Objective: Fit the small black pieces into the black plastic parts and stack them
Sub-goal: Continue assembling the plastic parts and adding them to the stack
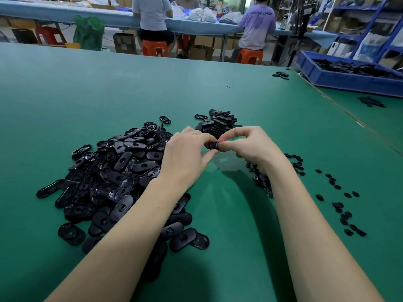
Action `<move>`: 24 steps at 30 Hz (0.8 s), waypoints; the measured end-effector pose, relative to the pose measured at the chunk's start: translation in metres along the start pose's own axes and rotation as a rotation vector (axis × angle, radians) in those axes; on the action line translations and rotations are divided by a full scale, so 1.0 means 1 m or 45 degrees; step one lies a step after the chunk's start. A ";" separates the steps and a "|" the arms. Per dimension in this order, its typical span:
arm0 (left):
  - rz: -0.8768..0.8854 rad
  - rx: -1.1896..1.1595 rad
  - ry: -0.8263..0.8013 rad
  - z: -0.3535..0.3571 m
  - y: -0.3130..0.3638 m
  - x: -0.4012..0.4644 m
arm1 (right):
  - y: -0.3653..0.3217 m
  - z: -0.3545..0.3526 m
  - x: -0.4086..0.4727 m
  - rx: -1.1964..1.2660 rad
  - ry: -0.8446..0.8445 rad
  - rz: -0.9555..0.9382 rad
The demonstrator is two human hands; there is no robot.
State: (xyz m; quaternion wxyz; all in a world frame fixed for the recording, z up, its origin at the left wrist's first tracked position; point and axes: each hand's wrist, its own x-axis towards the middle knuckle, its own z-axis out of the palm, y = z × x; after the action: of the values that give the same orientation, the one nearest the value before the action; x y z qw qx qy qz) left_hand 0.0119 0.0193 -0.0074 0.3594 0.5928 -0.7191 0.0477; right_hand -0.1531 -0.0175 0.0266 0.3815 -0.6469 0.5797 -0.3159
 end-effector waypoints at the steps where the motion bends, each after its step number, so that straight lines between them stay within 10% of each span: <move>1: 0.008 -0.007 0.007 0.000 0.000 0.000 | -0.001 0.000 0.000 0.004 0.009 -0.001; 11: 0.009 -0.195 0.025 0.000 0.001 0.000 | 0.005 -0.007 -0.002 0.178 -0.025 0.145; 24: -0.129 -0.500 0.044 0.006 -0.009 0.005 | 0.008 0.001 0.002 0.135 0.018 -0.227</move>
State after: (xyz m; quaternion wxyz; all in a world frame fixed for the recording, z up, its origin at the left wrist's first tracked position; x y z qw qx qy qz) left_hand 0.0170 0.0100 -0.0123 0.4822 0.5458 -0.6777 -0.1016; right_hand -0.1561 -0.0194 0.0192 0.3815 -0.6726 0.5049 -0.3835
